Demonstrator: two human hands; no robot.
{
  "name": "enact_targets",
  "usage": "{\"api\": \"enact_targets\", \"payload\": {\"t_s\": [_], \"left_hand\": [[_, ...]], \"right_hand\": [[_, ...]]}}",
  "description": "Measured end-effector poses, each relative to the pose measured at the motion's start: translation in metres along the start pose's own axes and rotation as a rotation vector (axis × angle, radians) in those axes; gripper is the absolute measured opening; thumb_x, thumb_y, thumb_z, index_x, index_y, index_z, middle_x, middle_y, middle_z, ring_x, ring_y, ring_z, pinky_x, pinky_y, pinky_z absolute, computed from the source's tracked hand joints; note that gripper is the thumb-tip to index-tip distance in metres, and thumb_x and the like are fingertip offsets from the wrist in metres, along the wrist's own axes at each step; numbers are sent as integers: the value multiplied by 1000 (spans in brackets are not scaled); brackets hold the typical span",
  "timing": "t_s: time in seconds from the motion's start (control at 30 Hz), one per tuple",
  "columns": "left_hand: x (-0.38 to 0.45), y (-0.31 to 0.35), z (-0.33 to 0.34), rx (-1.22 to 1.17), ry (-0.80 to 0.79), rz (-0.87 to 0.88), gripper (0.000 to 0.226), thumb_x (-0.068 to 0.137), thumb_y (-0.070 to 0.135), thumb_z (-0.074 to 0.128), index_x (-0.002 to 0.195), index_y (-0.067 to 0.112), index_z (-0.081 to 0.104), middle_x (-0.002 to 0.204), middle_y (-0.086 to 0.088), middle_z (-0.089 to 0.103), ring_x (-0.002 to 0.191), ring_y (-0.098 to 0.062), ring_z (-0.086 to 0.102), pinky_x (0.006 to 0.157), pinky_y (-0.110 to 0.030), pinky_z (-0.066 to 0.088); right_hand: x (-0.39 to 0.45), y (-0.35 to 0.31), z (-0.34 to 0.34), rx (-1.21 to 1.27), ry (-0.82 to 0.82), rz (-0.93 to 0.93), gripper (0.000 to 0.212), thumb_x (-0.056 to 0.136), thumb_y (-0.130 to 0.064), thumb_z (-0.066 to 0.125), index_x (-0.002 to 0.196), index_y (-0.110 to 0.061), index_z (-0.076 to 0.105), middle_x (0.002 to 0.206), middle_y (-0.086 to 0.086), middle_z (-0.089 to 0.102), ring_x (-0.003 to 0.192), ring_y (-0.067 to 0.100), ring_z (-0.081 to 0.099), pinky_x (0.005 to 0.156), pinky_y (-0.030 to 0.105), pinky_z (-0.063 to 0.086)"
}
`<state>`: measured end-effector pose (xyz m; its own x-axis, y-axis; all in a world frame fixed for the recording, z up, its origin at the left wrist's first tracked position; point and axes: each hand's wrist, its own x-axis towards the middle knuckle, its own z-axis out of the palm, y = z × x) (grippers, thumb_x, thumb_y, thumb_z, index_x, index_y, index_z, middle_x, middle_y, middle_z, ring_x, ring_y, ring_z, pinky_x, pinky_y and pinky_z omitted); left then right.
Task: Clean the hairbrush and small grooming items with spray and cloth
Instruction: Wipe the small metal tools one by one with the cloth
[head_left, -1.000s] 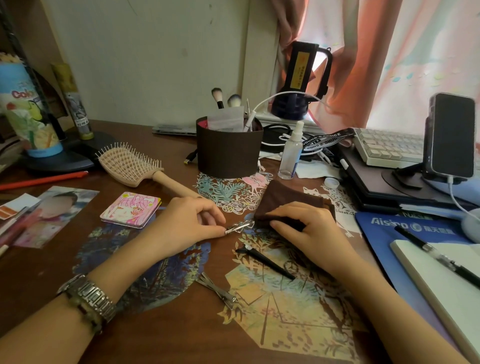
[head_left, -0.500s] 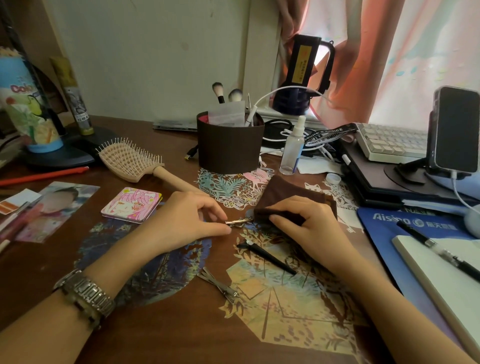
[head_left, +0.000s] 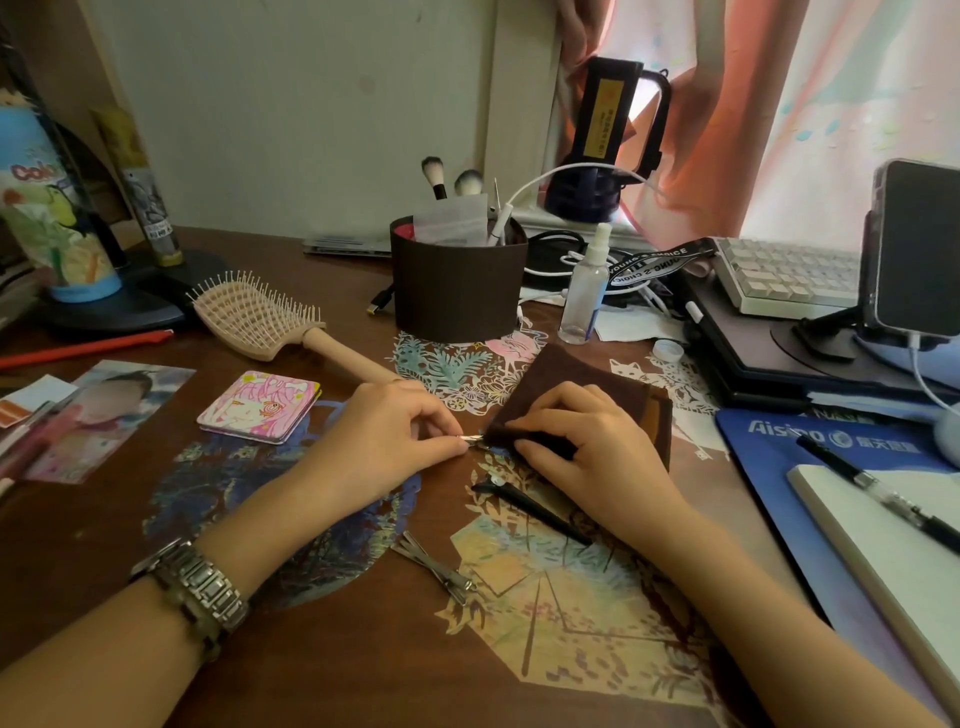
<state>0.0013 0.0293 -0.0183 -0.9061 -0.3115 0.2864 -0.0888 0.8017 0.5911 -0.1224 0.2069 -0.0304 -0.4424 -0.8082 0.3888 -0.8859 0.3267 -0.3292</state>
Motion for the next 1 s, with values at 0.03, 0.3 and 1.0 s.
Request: {"api": "enact_targets", "payload": {"t_s": [0.03, 0.3, 1.0], "left_hand": [[0, 0, 1, -2, 5, 1, 10, 74, 26, 78, 82, 19, 75, 74, 10, 57, 69, 6, 52, 62, -8, 41], [2, 2, 4, -6, 23, 1, 10, 75, 23, 78, 83, 19, 73, 71, 12, 54, 71, 6, 53, 63, -9, 42], [2, -1, 2, -13, 19, 44, 9, 76, 23, 77, 84, 18, 76, 74, 12, 60, 69, 8, 53, 59, -8, 40]], "right_hand": [[1, -1, 1, 0, 3, -8, 27, 86, -38, 56, 110, -34, 68, 102, -14, 56, 94, 8, 47, 80, 35, 48], [9, -10, 8, 4, -1, -45, 31, 86, -40, 50, 112, -34, 66, 101, -13, 56, 91, 10, 47, 77, 36, 48], [-2, 12, -10, -153, -68, -14, 27, 88, -34, 57, 113, -41, 64, 106, -15, 53, 95, 10, 50, 75, 27, 46]]}}
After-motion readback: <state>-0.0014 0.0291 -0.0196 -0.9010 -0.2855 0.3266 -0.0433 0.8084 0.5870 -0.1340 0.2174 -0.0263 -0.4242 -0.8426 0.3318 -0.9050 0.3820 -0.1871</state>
